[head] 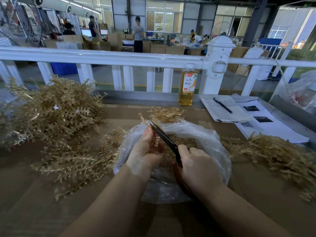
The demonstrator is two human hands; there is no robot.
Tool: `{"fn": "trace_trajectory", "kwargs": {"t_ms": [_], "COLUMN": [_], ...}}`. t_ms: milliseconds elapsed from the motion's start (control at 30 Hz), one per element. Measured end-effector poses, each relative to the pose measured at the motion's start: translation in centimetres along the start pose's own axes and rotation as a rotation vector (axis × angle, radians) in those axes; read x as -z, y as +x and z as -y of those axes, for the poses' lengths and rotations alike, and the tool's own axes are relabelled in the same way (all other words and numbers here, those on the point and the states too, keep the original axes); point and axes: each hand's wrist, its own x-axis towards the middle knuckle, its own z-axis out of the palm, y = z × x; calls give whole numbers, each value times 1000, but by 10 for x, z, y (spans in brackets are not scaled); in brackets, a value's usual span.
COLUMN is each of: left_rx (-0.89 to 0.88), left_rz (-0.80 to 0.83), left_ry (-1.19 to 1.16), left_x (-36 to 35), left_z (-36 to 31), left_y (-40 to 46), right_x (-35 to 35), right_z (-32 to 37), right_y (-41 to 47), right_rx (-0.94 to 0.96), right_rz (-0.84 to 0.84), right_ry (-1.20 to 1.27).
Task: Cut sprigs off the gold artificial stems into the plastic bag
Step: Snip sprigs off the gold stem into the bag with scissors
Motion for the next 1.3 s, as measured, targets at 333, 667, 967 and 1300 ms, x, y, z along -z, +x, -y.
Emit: {"fn": "trace_trajectory", "kwargs": {"t_ms": [333,667,967,1300], "left_rx": [2,6,-283,-385], "left_rz": [-43,-28,233,103], "left_ry": [-26,-13,584,685], "left_x": [-5,-5,23,29], "left_z": [5,7,-7,-6], "left_y": [1,-1,5,11], "right_x": [-9,-9,-4,-1], "right_z": [-9,-11,-13,-6], "right_y": [-1,-3,2,0], "right_rx": [36,5,-159,-171], "right_rz": [5,35,-17,42], "right_ry": [48,71,316,410]}}
